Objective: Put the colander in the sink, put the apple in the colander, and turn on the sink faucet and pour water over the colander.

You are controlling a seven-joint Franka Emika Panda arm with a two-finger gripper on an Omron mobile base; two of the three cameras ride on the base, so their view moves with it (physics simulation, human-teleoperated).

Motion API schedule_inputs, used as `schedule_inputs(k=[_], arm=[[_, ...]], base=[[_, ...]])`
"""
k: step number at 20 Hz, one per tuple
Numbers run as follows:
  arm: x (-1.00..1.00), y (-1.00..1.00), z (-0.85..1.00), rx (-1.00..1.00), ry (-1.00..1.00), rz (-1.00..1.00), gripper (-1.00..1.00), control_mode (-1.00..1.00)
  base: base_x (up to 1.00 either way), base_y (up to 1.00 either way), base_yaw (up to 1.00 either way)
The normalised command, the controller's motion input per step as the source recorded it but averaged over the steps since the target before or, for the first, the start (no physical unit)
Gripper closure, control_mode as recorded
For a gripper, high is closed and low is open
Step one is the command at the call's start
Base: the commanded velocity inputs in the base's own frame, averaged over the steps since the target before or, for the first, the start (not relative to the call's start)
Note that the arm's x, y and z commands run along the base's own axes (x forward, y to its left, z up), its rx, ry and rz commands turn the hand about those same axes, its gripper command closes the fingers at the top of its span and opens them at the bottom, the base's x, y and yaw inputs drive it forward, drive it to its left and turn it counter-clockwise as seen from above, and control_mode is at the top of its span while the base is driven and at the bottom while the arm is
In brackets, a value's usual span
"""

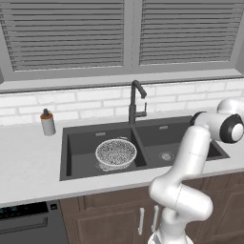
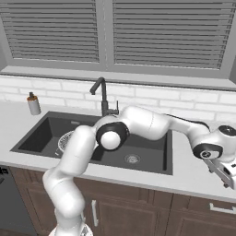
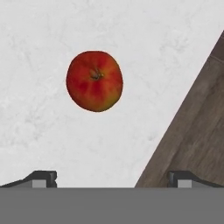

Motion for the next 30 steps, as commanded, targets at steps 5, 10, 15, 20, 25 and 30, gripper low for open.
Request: schedule_inputs(k=[5,10,15,20,25,30], arm=[[0.04,-0.05,-0.12,0.0,0.0,0.0,-1.0,-1.0],[0.11,-0.11,-0.01,0.0,0.0,0.0,-1.0,-1.0],[0.14,-0.13,0.0,0.0,0.01,0.0,-1.0,-1.0],[0.1,-0.15,0.0,0.0,0.01,0.0,-1.0,-1.0],[0.07,-0.13,-0.07,0.0,0.0,0.0,-1.0,-1.0],[0.05,-0.08,-0.16,0.0,0.0,0.0,-1.0,-1.0]], base=[[0.0,0.0,0.0],[0.0,0.0,0.0],[0.0,0.0,0.0],[0.0,0.0,0.0],[0.0,0.0,0.0],[0.0,0.0,0.0]])
